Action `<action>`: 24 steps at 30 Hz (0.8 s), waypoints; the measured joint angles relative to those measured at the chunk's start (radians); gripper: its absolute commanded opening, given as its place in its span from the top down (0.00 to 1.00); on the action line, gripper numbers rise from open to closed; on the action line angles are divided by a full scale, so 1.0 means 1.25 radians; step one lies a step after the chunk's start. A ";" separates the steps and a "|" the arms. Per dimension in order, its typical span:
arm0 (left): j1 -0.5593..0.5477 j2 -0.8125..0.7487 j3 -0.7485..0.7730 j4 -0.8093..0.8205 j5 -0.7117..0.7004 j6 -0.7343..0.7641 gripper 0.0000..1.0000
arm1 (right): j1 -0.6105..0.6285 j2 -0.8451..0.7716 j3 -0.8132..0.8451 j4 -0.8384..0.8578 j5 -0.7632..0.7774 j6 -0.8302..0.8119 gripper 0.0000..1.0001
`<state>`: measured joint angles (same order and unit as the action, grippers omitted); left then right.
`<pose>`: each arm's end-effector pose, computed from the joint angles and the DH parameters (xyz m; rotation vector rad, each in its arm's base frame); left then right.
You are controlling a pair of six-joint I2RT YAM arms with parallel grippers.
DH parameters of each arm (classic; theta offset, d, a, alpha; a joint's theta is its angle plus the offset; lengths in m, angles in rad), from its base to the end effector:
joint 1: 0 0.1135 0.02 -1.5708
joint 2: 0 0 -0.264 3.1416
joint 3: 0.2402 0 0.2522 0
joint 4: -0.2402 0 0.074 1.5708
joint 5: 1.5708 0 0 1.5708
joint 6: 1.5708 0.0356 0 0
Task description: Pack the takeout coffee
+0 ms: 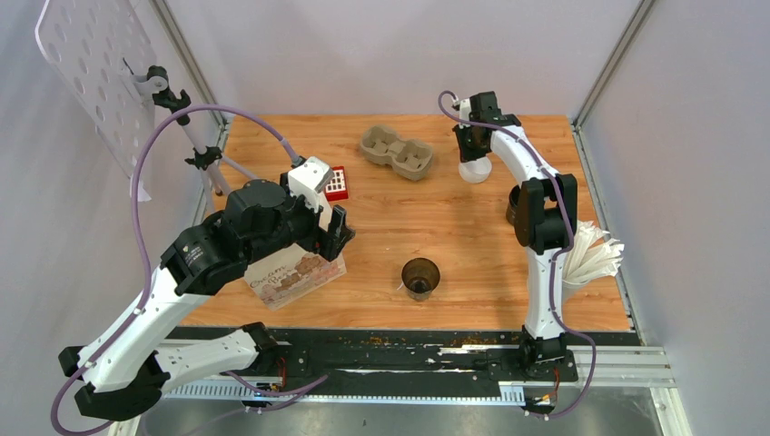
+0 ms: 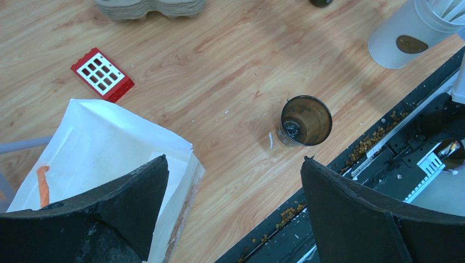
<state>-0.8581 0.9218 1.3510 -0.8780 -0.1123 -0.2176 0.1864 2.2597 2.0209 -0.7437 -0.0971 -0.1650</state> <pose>0.1055 -0.1160 0.4329 0.5800 1.9801 -0.5642 0.4914 0.0962 0.2266 -0.4829 2.5055 0.1322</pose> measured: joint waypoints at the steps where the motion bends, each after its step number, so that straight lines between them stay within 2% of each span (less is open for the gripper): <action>1: 0.000 0.000 0.000 0.000 0.000 0.000 0.03 | 0.000 0.000 0.000 0.000 0.000 0.000 0.83; 19: 0.000 0.000 0.000 0.000 0.000 0.001 0.03 | 0.000 0.025 0.024 -0.007 0.001 0.002 0.83; 24: 0.000 0.000 0.000 0.000 0.000 0.001 0.03 | 0.000 0.026 0.025 -0.008 0.001 0.002 0.91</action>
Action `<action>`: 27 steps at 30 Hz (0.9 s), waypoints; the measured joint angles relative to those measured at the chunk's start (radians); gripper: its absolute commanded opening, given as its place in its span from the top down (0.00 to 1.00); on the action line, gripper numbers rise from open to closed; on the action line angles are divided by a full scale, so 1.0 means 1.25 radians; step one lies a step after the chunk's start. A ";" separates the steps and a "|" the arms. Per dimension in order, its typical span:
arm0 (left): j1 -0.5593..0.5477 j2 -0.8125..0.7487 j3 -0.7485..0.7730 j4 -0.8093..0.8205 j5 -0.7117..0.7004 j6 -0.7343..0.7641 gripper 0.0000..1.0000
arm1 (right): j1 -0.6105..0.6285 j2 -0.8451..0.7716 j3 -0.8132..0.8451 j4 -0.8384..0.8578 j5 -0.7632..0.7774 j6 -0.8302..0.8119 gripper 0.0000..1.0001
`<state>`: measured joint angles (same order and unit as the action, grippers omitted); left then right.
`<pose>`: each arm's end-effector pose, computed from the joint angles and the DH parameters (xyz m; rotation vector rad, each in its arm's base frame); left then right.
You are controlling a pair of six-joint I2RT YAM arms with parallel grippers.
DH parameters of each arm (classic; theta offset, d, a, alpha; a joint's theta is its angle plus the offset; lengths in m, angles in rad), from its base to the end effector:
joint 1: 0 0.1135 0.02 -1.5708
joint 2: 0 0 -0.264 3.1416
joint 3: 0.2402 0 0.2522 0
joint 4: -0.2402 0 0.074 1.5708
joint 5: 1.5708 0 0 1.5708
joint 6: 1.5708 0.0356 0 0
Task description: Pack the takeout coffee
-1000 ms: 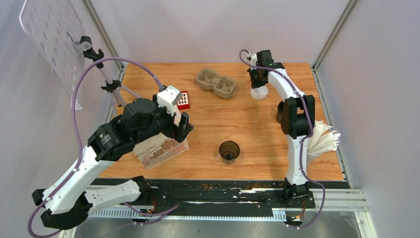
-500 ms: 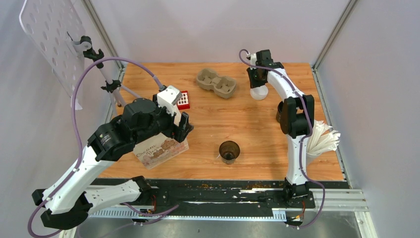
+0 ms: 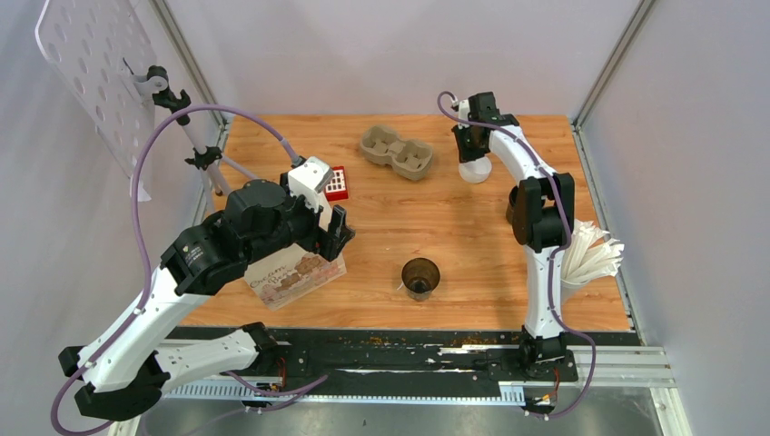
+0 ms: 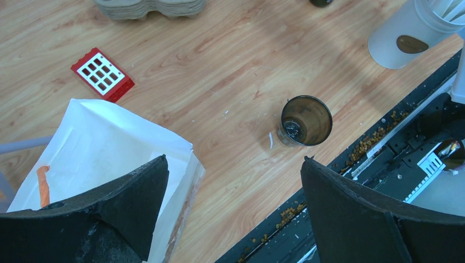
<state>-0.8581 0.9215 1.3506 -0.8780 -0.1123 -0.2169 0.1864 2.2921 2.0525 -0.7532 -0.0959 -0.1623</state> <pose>0.1055 -0.1160 0.4328 0.5807 1.9799 -0.5637 0.4969 0.0972 0.2202 -0.4804 2.5166 0.1321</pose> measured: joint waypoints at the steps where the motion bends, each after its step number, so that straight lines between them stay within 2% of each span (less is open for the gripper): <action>1: 0.000 0.000 0.000 0.000 0.000 0.000 0.03 | 0.000 0.001 0.000 0.000 0.000 -0.001 0.94; 4: 0.000 0.000 0.000 0.000 0.000 0.001 0.03 | 0.000 0.004 0.000 0.000 0.000 -0.001 1.00; 27: 0.000 0.000 -0.002 0.000 0.003 -0.001 0.03 | 0.000 0.001 0.004 -0.010 -0.007 -0.003 1.00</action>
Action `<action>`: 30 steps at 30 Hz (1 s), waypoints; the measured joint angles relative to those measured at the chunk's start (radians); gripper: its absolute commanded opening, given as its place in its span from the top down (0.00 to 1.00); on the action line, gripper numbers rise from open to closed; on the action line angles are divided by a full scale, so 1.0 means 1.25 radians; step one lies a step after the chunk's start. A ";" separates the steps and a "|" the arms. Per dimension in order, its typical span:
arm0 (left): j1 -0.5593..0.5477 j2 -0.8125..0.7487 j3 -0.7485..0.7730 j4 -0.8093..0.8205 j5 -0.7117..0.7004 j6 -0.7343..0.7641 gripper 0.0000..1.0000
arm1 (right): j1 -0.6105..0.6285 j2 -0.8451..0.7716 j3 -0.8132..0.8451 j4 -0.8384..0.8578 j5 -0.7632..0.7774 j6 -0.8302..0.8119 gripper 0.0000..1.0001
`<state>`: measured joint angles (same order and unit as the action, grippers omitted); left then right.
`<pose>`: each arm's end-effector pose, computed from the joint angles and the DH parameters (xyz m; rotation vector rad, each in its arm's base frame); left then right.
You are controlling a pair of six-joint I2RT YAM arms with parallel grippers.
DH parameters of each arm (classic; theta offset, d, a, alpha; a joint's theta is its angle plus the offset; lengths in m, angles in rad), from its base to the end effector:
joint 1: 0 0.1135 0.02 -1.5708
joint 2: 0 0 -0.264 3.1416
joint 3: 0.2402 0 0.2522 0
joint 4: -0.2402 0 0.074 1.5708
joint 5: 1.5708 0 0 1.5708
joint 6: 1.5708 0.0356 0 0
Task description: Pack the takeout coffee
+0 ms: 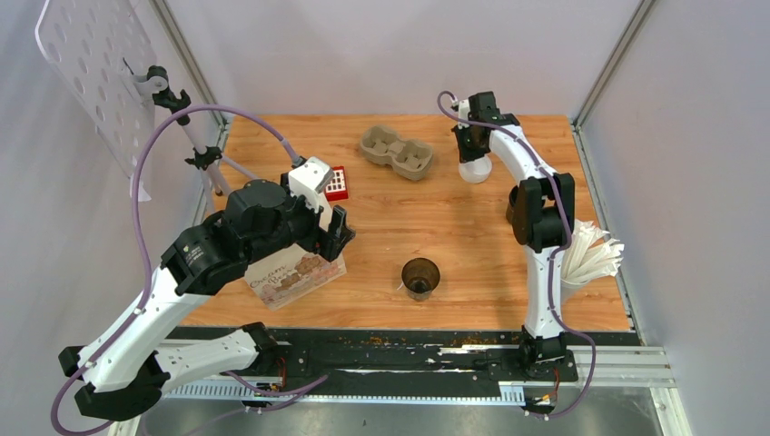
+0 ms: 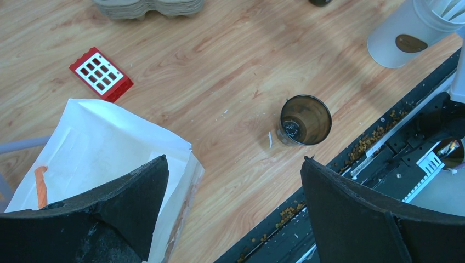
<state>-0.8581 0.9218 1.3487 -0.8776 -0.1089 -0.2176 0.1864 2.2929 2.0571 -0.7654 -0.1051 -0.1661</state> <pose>0.1056 -0.1163 0.4322 0.5830 1.9819 -0.5666 0.4962 0.0974 0.2206 -0.4895 2.5229 0.1428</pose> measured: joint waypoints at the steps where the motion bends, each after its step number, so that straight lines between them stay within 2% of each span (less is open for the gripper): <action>1: 0.000 0.000 0.000 0.000 0.000 0.000 0.03 | 0.000 -0.002 0.000 0.000 -0.001 0.000 1.00; 5: 0.000 0.000 0.000 0.000 0.002 0.000 0.03 | 0.000 -0.006 0.000 0.002 -0.001 0.000 0.97; 8: 0.000 -0.001 0.000 0.000 0.002 0.000 0.03 | 0.000 -0.008 -0.001 0.006 0.001 0.002 0.80; 10: 0.000 -0.002 0.000 0.000 0.002 0.000 0.03 | 0.000 -0.008 -0.001 0.006 0.004 0.001 0.76; 19: 0.000 -0.005 0.000 -0.001 0.002 0.000 0.03 | 0.000 -0.005 -0.001 0.005 0.006 0.000 0.82; 30: 0.000 -0.005 -0.009 -0.001 0.002 0.000 0.03 | 0.000 -0.002 0.003 0.002 0.006 0.000 0.81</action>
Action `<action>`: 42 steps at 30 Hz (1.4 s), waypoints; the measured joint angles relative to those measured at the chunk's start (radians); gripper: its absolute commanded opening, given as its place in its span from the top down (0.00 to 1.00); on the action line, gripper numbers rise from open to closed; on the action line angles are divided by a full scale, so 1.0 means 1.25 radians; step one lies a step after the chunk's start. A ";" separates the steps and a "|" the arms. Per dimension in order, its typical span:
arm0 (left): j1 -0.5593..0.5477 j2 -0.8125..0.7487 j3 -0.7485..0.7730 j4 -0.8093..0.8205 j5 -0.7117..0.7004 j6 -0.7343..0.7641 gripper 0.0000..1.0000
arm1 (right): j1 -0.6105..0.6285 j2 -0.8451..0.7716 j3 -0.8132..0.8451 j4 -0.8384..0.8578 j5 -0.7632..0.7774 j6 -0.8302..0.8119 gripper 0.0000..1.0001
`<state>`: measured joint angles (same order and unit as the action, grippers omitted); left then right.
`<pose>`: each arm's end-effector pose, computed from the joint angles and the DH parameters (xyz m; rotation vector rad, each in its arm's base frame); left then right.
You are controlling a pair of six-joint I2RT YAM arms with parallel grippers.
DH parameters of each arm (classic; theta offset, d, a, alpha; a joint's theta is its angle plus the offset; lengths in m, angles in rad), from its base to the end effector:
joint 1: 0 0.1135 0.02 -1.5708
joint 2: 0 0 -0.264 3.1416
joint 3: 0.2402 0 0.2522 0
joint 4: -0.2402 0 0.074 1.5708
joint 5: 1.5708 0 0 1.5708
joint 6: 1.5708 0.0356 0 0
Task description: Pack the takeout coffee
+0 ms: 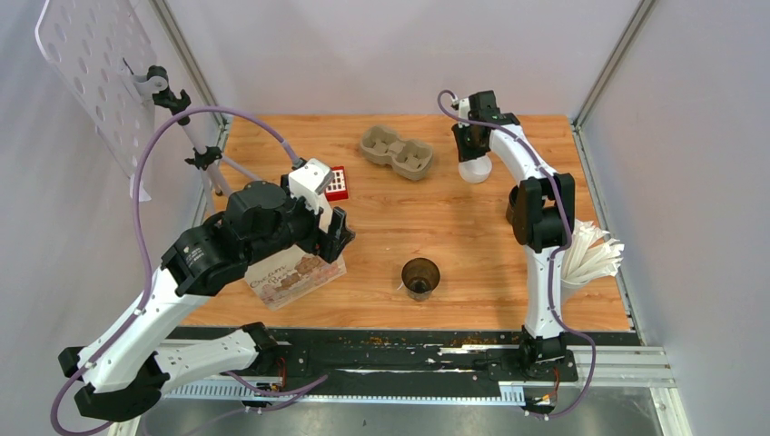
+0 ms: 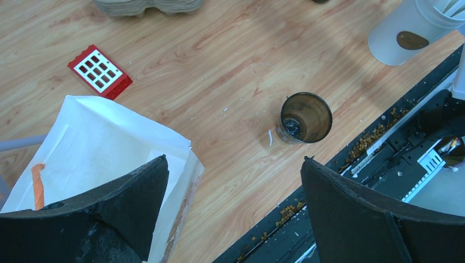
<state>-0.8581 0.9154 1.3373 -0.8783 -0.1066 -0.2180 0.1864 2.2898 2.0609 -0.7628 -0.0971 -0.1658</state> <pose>0.1050 -0.1157 0.4296 0.5862 1.9873 -0.5663 0.4965 0.0972 0.2234 -0.4851 2.5145 0.1322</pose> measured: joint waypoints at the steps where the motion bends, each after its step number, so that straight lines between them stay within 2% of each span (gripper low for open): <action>1: 0.000 0.000 0.000 0.000 0.000 0.000 0.03 | 0.000 0.000 0.001 0.000 0.000 0.000 0.81; 13: 0.000 0.000 0.000 0.000 0.000 0.000 0.03 | 0.000 0.025 0.004 -0.002 0.001 0.000 0.83; 18: 0.000 0.000 0.000 0.000 0.000 0.000 0.03 | 0.000 0.029 0.004 -0.002 0.000 0.000 0.97; 20: 0.000 0.000 0.000 0.000 0.000 0.000 0.03 | 0.000 0.029 0.004 -0.003 0.000 0.000 0.96; 25: 0.000 0.000 0.000 0.000 0.001 0.000 0.03 | 0.000 0.029 0.004 -0.003 -0.001 0.000 0.87; 28: 0.000 0.001 -0.001 0.001 0.001 0.000 0.03 | 0.000 0.028 0.004 -0.004 -0.003 0.000 1.00; 34: 0.000 0.005 -0.001 0.001 0.001 0.000 0.03 | -0.005 0.028 0.004 -0.004 -0.029 0.003 1.00; 39: 0.000 0.004 -0.001 0.001 0.001 0.000 0.03 | -0.013 0.025 0.004 -0.005 -0.051 0.015 0.89; 42: 0.000 0.003 -0.001 0.001 0.001 -0.002 0.03 | -0.019 0.023 0.004 -0.005 -0.074 0.031 1.00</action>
<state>-0.8581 0.9188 1.3361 -0.8776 -0.1051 -0.2203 0.1627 2.3184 2.0655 -0.7692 -0.1902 -0.1268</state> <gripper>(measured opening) 0.971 0.097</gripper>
